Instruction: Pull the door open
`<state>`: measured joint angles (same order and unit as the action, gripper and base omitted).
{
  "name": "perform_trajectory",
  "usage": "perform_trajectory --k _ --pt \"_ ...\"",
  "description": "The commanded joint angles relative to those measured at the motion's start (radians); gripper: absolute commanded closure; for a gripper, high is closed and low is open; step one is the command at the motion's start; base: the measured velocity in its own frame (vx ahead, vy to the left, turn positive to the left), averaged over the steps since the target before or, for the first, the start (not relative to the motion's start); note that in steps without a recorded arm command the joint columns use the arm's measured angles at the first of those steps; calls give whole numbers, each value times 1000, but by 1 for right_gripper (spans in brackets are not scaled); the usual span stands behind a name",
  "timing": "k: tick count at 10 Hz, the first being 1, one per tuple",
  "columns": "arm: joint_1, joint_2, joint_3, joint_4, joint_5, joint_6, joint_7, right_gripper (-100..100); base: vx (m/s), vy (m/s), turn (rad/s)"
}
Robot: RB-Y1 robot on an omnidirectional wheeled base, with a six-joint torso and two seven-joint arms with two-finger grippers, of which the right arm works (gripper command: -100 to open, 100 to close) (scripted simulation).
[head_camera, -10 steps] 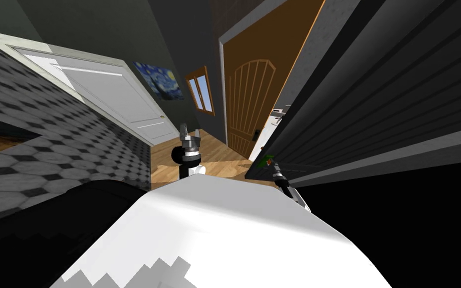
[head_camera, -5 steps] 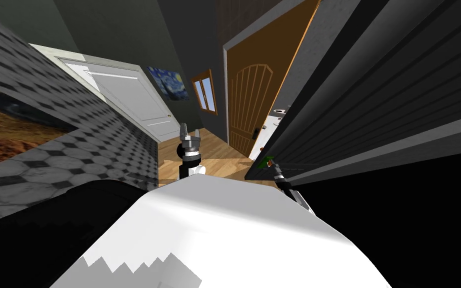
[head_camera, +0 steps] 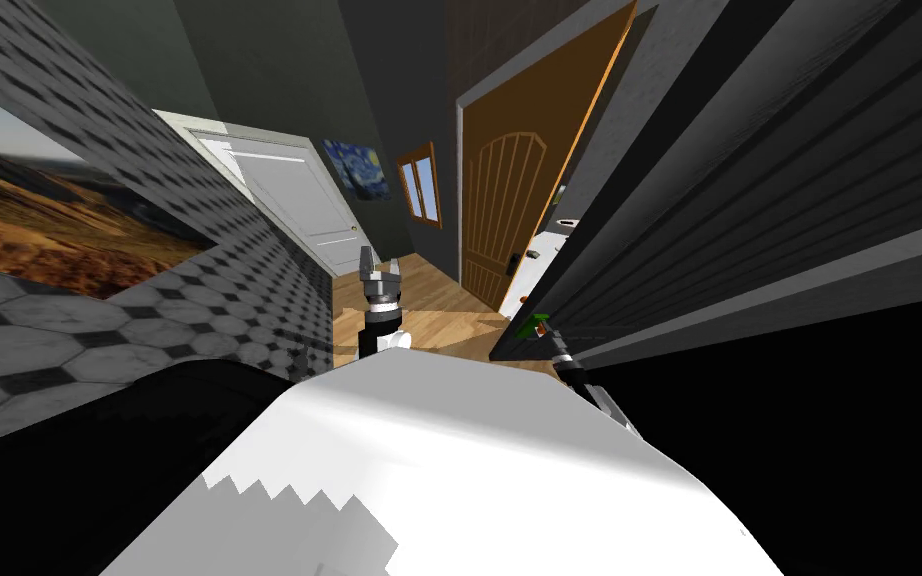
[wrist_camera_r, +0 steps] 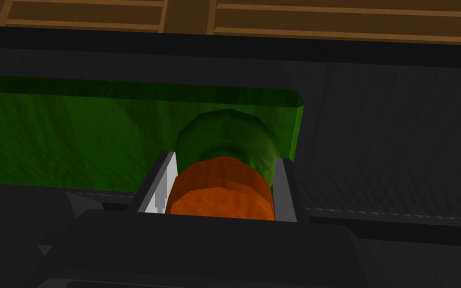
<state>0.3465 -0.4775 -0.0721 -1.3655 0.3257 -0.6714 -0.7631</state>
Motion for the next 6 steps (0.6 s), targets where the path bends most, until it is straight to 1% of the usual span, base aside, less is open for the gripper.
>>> perform_trajectory --k 1,3,4,5,6 --pt "8 -12 -1 6 3 -23 -11 100 -187 -112 81" --pt "15 -26 -1 11 6 -48 -23 100 -179 -85 101" --pt "11 -19 2 12 6 -39 -17 100 -77 -41 26" --pt "13 -29 5 24 9 -60 -25 100 -136 -52 136" --pt "13 -31 5 26 9 -66 -27 100 -200 -103 135"
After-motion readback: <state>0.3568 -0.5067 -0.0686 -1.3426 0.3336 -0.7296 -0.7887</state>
